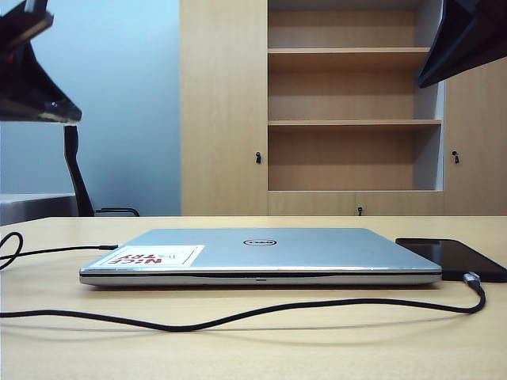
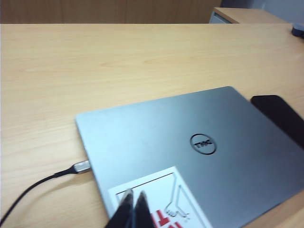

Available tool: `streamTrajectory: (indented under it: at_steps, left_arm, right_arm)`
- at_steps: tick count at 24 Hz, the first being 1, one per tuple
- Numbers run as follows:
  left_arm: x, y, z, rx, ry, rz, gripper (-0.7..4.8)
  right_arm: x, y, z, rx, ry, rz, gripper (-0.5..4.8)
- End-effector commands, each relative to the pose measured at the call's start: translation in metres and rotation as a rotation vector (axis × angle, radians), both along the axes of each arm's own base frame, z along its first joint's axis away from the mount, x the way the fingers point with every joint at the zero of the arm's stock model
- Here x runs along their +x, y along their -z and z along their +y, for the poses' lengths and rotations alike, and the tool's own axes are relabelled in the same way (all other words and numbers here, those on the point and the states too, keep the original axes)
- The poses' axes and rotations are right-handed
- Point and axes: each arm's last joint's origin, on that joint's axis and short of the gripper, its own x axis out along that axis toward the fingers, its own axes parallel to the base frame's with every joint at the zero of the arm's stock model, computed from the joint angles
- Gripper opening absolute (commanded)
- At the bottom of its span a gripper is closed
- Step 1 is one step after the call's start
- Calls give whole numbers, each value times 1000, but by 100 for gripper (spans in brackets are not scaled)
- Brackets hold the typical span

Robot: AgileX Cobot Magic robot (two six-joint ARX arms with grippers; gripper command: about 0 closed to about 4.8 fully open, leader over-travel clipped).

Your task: Pick up the charging cable and the phone, plug the charging cable into the charging port on the phone, and finally place them back on the table.

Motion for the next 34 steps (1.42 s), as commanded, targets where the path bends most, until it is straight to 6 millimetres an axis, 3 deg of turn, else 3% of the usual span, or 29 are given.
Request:
streamTrajectory:
  at_steps: [1,7,10,18,23,26,30,34]
  left_arm:
    - [1,1,3,21,-10,-60,-6]
    - [3,-5,6,90,-11,-185,-6]
    - [3,-4,6,97,-10,-201,-6]
    - [-1,12,7,102,-9,-172,-6]
    - [-1,11,7,60,-17,-161,-6]
    - [-8,0,11,48,-28,-241,-6]
    - [-20,-15,37,37,-179,-344,-6]
    - [-36,-12,66,55,-391,-437,-6]
  right_arm:
    - [-7,6,-1,38,-4,-158,-1]
    - [-32,60,-7,68,-2,-290,-1]
    - [-36,72,-8,61,-6,-251,-1]
    - [-37,72,-7,78,-38,-244,-1]
    - [-37,72,-7,78,-38,-243,-1]
    - [-37,72,-7,78,-38,-244,-1]
    - [-37,72,-7,78,-38,-243,-1]
    - [-37,72,-7,78,-38,-244,-1]
